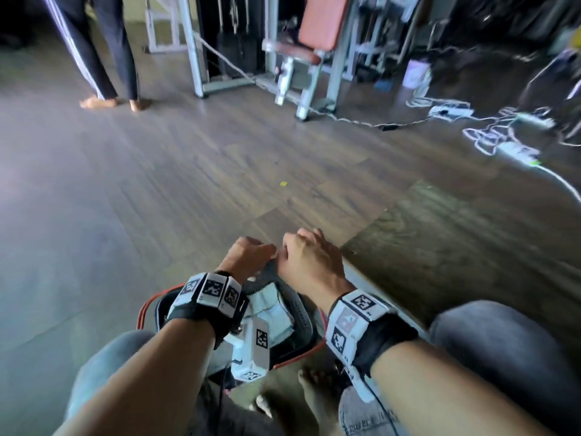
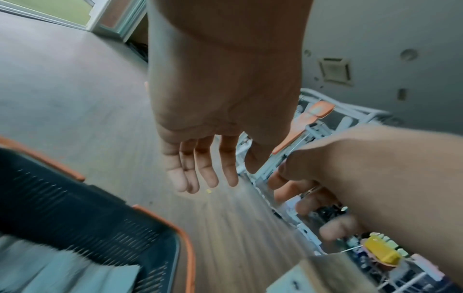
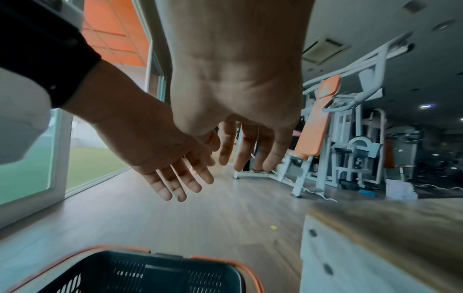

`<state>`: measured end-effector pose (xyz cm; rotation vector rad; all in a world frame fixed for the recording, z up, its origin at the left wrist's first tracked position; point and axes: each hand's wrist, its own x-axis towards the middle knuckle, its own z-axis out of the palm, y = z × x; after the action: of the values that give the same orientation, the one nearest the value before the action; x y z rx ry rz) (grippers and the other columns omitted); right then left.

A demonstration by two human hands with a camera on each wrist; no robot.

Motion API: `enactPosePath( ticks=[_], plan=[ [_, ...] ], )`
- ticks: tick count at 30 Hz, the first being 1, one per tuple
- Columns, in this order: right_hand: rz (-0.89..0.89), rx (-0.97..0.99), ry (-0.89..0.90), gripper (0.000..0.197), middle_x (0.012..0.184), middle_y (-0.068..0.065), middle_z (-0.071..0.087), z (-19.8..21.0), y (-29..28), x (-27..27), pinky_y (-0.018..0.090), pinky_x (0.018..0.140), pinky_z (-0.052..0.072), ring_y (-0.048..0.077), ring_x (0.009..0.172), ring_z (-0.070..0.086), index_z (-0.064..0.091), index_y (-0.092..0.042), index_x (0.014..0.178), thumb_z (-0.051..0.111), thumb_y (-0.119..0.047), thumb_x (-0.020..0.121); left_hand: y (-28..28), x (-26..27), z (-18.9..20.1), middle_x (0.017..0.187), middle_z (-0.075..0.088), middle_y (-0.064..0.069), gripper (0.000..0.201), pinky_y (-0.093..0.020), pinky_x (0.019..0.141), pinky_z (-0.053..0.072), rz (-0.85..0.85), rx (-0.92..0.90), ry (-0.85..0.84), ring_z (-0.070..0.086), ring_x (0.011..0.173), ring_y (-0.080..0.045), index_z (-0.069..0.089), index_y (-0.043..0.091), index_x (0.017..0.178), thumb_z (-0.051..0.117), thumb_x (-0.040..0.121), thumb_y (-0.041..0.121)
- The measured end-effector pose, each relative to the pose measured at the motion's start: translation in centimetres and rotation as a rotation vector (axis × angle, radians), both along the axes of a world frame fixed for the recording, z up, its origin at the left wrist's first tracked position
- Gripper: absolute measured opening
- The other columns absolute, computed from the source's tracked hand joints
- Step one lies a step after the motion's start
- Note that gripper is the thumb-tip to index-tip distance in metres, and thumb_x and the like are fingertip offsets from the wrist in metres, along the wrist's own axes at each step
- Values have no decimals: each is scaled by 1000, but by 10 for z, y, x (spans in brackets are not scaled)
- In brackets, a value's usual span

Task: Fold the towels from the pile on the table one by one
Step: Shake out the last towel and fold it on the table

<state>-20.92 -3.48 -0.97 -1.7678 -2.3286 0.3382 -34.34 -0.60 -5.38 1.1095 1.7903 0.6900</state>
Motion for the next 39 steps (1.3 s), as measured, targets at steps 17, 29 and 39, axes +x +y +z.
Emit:
enactPosePath(
  ticks=[17, 29, 39],
  plan=[
    [-378, 208, 59, 20, 103, -1, 65, 80, -77, 123, 37, 79, 50, 25, 106, 57, 59, -23, 92, 42, -33, 87, -34, 122, 116, 68, 58, -6, 31, -27, 58, 43, -415, 255, 27, 51, 60, -20, 68, -4, 82, 63, 79, 27],
    [-835, 84, 81, 22, 94, 1, 69, 55, -171, 293, 33, 74, 52, 25, 93, 65, 66, -19, 91, 49, -33, 89, -75, 315, 114, 94, 74, -12, 26, -33, 74, 56, -927, 298, 134, 70, 87, -28, 74, 6, 93, 62, 87, 28],
    [-1200, -111, 32, 37, 131, 13, 46, 0, -293, 438, 43, 95, 47, 35, 126, 41, 55, -16, 120, 54, -36, 89, -164, 475, 59, 119, 65, -11, 32, -30, 92, 47, -1347, 338, 263, 61, 112, -29, 63, 8, 121, 54, 95, 24]
  ],
)
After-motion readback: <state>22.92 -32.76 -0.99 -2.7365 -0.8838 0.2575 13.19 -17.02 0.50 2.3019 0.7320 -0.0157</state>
